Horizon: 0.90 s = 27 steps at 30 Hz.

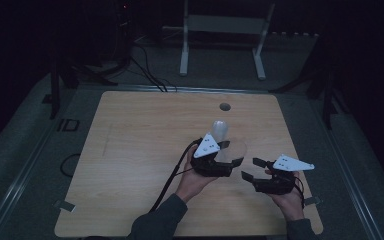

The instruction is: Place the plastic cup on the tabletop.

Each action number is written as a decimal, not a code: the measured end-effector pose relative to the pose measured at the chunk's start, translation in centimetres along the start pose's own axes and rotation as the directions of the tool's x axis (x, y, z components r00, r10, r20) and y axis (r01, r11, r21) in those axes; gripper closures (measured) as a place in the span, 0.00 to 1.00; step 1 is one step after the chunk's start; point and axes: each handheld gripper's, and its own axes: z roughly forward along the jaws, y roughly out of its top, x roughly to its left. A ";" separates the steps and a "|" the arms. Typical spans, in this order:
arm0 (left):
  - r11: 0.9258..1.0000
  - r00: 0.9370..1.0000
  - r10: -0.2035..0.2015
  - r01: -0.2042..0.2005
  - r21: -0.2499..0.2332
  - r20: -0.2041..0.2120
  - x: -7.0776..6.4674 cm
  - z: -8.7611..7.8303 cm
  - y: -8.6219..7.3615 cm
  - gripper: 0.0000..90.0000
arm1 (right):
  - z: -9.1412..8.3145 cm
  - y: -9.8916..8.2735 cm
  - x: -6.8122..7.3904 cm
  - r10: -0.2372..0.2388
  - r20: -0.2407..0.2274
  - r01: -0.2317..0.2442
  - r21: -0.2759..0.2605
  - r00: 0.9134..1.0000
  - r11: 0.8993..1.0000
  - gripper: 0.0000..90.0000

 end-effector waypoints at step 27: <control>1.000 1.000 0.017 -0.018 -0.012 -0.008 -0.5 0.3 -1.2 0.33 | -0.6 -0.7 -0.6 0.023 0.018 -0.023 -0.016 1.000 1.000 0.31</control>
